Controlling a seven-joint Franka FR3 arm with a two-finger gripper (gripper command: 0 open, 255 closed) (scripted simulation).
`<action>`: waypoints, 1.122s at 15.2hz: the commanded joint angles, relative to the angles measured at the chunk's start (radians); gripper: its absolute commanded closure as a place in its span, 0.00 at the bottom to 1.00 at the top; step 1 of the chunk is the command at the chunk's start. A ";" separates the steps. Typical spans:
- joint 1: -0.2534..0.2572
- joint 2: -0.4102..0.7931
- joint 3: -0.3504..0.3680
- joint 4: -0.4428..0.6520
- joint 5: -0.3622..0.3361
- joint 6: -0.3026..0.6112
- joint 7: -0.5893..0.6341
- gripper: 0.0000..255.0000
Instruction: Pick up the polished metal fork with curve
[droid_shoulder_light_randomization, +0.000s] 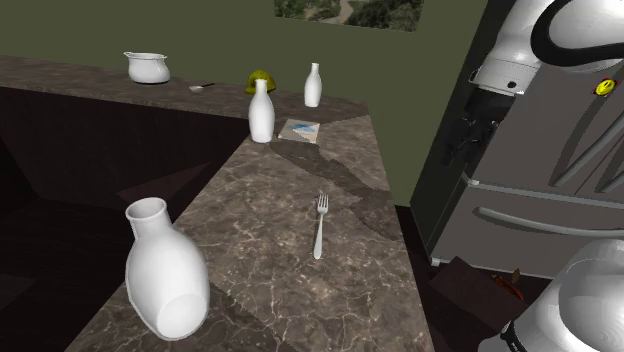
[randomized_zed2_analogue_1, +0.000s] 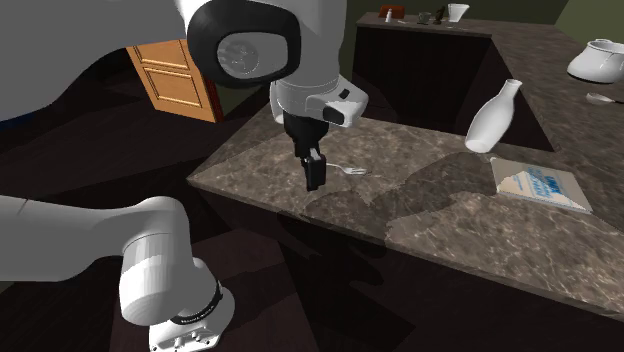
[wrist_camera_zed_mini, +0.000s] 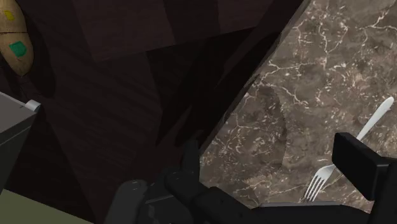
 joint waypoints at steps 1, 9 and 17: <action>0.000 0.000 0.000 0.000 0.000 0.000 0.000 0.00; -0.011 0.145 0.199 -0.045 0.081 0.227 0.309 0.00; -0.053 0.406 0.382 0.031 0.069 0.435 0.632 0.00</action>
